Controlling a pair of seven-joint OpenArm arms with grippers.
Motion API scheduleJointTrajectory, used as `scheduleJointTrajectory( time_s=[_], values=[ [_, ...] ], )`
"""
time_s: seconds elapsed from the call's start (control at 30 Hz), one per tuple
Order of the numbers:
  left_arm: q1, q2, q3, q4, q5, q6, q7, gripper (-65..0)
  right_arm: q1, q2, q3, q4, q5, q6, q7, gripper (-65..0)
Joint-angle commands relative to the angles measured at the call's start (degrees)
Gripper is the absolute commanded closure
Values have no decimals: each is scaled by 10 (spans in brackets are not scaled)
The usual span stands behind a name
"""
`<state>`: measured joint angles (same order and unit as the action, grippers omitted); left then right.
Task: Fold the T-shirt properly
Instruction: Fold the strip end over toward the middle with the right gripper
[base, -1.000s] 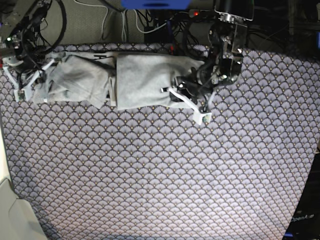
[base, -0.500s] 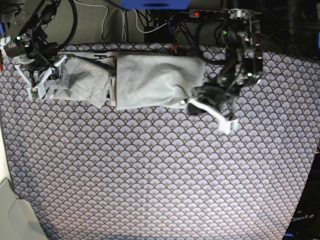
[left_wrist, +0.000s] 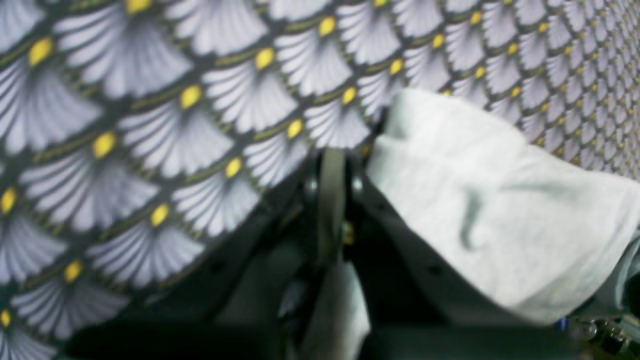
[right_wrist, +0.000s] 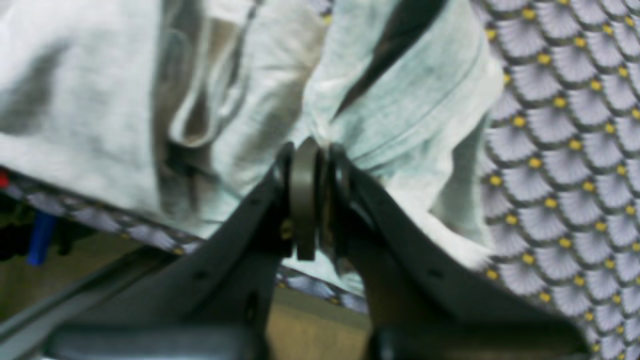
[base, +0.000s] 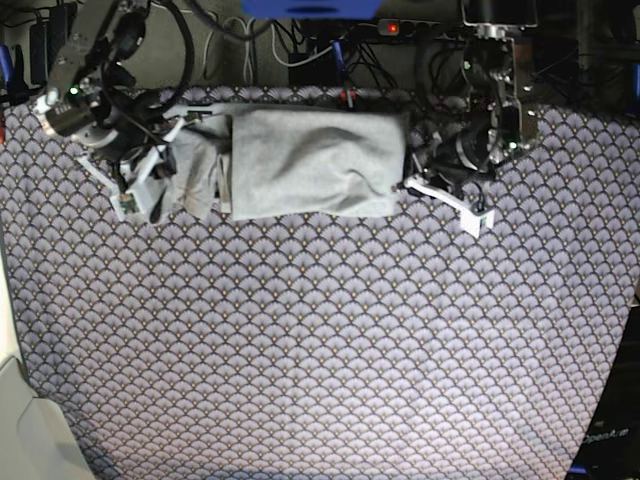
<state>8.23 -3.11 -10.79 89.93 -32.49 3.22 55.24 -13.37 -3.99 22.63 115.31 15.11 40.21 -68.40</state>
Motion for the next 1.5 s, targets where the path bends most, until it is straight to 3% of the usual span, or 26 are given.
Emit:
scheduleJointTrajectory(
  time_s=[0.0,0.23,0.57,0.83,1.1,1.47],
  values=[
    [-6,0,0,4,-4,-3,-3,-3,7,3,-6,11,17,-2,8,0],
    [-11,9,-1,5,-3,-3,-3,-3,0,10,-18,10,186,-2,8,0],
    [-11,3,-11,12,-6,-3,-3,-3,0,7,-117,9,283,-2,14,0],
    [-6,-14,-103,13,-10,-5,4,-3,0,-7,-204,5,286,-2,47,0],
    [12,-53,-107,43,-10,-6,4,-3,17,7,-272,-40,285,-2,76,0],
    [13,-62,-107,70,-10,-6,4,-3,47,8,-292,-99,285,-2,72,-15]
  ],
)
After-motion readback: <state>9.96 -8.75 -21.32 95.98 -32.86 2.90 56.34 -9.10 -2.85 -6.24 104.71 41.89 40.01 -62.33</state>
